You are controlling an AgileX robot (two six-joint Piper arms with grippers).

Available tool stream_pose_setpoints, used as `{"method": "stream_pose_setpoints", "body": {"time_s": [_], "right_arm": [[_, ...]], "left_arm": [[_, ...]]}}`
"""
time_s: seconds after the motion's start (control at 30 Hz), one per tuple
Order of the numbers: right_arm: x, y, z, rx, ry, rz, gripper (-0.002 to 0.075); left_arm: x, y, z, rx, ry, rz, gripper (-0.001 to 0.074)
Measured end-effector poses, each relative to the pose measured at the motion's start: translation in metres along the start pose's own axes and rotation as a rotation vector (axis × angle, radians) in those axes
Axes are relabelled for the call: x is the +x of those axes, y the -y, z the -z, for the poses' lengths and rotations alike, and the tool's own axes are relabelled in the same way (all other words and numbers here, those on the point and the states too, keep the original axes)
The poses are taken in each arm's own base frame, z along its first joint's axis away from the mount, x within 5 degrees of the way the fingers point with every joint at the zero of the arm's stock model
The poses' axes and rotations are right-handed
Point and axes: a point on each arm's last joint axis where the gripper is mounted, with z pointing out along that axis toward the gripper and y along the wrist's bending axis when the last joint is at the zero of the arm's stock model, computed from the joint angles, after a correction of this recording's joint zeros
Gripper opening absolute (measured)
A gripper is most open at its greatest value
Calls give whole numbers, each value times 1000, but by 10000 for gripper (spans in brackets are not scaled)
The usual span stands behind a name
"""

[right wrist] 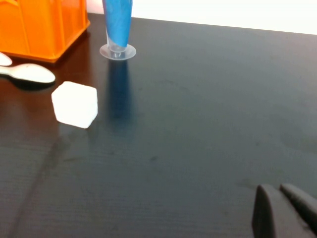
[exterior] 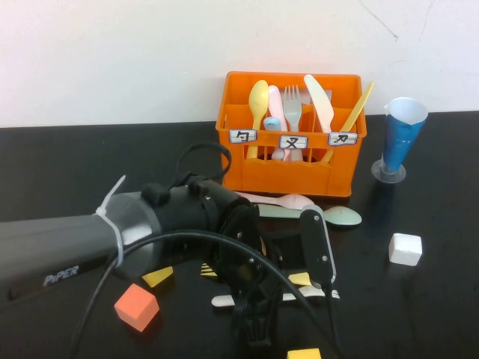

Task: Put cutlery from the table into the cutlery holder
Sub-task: Pick up the fork

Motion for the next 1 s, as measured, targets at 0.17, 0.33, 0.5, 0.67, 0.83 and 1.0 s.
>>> {"method": "stream_pose_setpoints", "body": {"time_s": [0.17,0.33,0.5,0.67,0.83,1.0], "right_arm": [[0,0,0,0,0,0,-3],[0,0,0,0,0,0,-3],[0,0,0,0,0,0,-3],[0,0,0,0,0,0,-3],[0,0,0,0,0,0,-3],[0,0,0,0,0,0,-3]], "left_arm": [[0,-1,19,-44,16,-34,10],[-2,1,63,-129,116,-8,4],[4,6,73,-172,174,51,4],[7,12,55,-91,102,78,103],[-10,15,35,44,-15,140,242],[-42,5,22,101,-86,119,274]]}}
